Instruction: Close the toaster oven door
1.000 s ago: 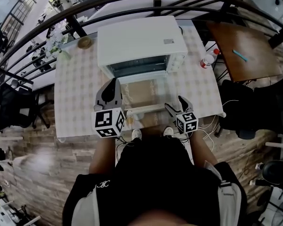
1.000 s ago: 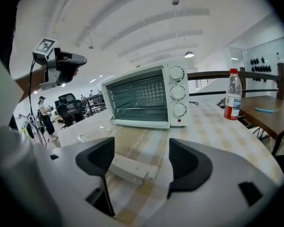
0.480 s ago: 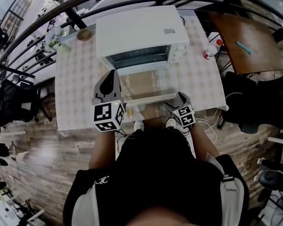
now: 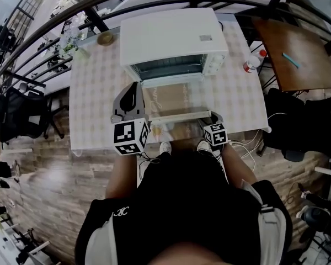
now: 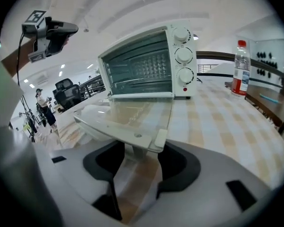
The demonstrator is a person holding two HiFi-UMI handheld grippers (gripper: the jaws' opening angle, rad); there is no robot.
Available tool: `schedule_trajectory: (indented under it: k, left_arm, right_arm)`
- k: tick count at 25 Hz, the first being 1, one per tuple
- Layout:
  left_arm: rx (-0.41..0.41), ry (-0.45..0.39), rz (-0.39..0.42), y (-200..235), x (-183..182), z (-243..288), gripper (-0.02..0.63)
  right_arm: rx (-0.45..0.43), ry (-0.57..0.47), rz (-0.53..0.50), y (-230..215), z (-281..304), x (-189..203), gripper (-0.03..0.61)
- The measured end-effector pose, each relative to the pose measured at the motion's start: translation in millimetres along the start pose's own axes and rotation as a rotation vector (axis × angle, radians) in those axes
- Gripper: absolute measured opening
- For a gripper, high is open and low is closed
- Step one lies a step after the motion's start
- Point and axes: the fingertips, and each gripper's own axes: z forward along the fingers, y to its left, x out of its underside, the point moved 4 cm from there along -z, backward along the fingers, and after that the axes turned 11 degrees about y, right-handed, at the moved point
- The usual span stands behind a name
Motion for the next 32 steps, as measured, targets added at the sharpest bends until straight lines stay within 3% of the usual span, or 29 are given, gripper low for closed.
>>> schedule_trajectory:
  k: [10,15,21,32]
  left_arm:
    - [-0.006,-0.013,-0.015,6.8,-0.1,-2.6,0.014]
    - [0.010,-0.016,-0.011,2.0,-1.1,1.6,0.014]
    - [0.014,-0.022,-0.014,1.7,-3.2,1.9,0.014]
    - [-0.017,-0.033,-0.033,14.2,-1.5,-5.8,0.014]
  right_arm:
    - [-0.038,-0.057,0.077,4.4,-14.2,-13.9,0.158]
    - [0.008,-0.144,0.080,3.1,-25.3,-38.2,0.100]
    - [0.028,-0.235,0.054,1.6,-43.6,-77.8,0.099]
    - [0.041,-0.127,0.091,0.5,-55.7,-107.4,0.097]
